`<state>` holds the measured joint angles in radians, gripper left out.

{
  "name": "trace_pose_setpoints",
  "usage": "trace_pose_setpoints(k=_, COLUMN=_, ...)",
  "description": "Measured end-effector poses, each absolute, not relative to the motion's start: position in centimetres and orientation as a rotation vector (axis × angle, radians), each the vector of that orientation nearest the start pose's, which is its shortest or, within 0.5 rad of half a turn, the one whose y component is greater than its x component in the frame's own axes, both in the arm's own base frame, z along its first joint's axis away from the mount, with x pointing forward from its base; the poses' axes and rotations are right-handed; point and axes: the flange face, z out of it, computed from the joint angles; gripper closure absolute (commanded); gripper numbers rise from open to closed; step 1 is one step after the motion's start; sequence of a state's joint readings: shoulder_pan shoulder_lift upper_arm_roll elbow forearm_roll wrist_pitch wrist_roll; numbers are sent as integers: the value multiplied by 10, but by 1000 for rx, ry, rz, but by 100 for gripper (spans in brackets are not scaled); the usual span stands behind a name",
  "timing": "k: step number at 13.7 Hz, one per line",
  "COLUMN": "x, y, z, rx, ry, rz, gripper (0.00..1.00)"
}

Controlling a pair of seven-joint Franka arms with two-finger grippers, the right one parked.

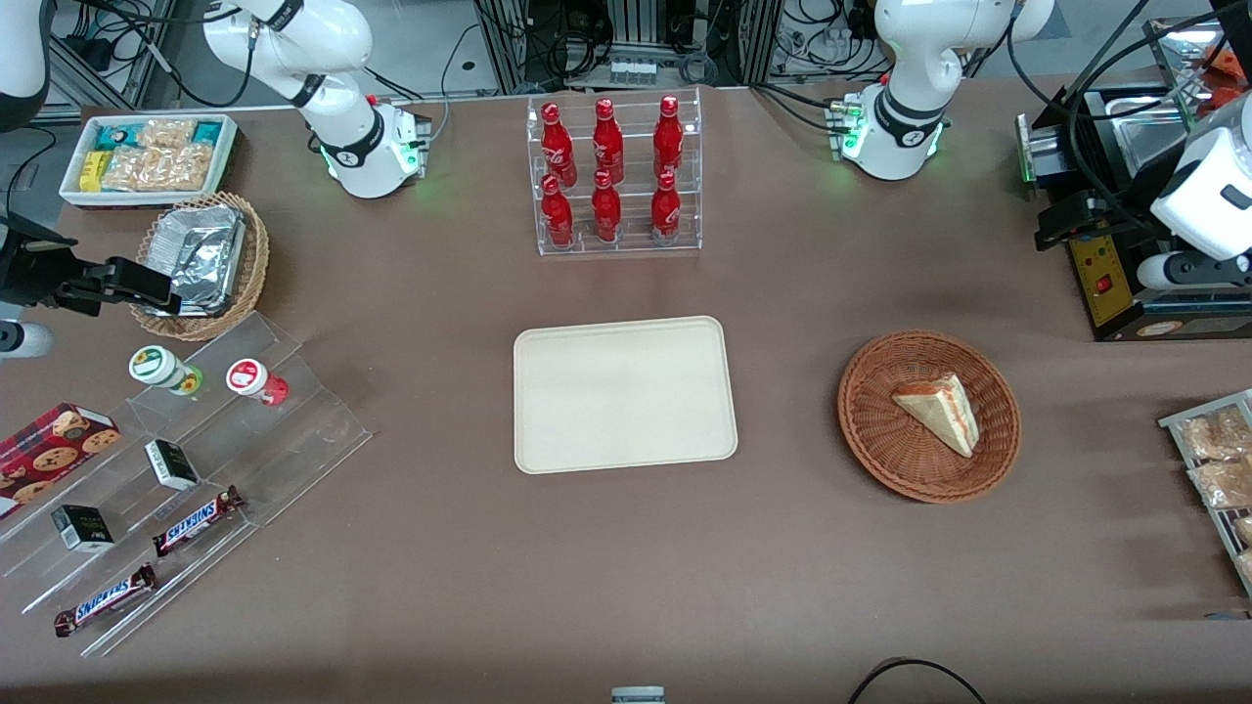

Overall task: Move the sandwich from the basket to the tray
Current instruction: 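Move the left gripper over the wrapped sandwich in the wicker basket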

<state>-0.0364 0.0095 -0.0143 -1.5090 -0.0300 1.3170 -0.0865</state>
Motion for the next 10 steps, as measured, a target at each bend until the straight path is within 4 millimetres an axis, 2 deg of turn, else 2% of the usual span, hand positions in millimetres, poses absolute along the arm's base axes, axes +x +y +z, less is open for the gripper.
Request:
trace_pose_setpoints(k=6, x=538, y=-31, z=622, rx=-3151, ry=-51, rz=245, gripper=0)
trace_pose_setpoints(k=8, x=547, y=-31, z=605, rx=-3150, ry=-55, rz=255, gripper=0)
trace_pose_setpoints(k=10, x=561, y=-30, z=578, rx=-3150, ry=-61, rz=258, gripper=0)
